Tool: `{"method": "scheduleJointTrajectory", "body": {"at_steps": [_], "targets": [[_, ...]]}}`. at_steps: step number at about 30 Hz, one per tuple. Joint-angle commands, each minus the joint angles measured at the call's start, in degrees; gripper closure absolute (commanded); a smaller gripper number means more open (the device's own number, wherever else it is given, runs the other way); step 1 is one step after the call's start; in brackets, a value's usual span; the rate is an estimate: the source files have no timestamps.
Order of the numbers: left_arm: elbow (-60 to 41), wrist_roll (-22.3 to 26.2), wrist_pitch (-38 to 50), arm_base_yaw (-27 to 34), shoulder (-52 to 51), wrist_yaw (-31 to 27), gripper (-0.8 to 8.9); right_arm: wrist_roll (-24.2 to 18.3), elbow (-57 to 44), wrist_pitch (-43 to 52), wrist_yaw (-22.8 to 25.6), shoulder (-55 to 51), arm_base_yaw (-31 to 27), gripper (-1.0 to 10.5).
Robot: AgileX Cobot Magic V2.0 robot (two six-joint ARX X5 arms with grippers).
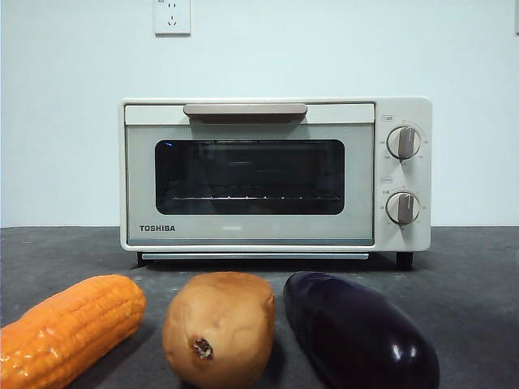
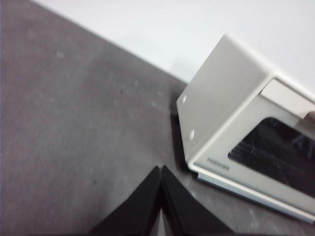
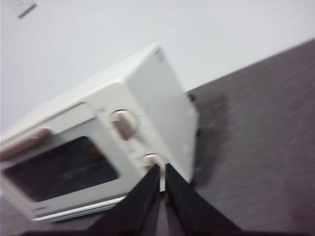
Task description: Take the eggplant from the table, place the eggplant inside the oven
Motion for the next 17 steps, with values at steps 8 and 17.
{"method": "scheduleJointTrajectory", "body": {"at_steps": [8, 17], "targets": [[14.6, 1.3, -7.0, 0.1, 10.7, 6.1, 8.09, 0.1, 17.7, -14.8, -0.5, 6.7, 0.2, 9.4], [27.7, 6.6, -9.7, 0.0, 24.1, 14.3, 8.09, -7.5, 30.9, -22.1, -6.0, 16.8, 0.2, 9.4]]}}
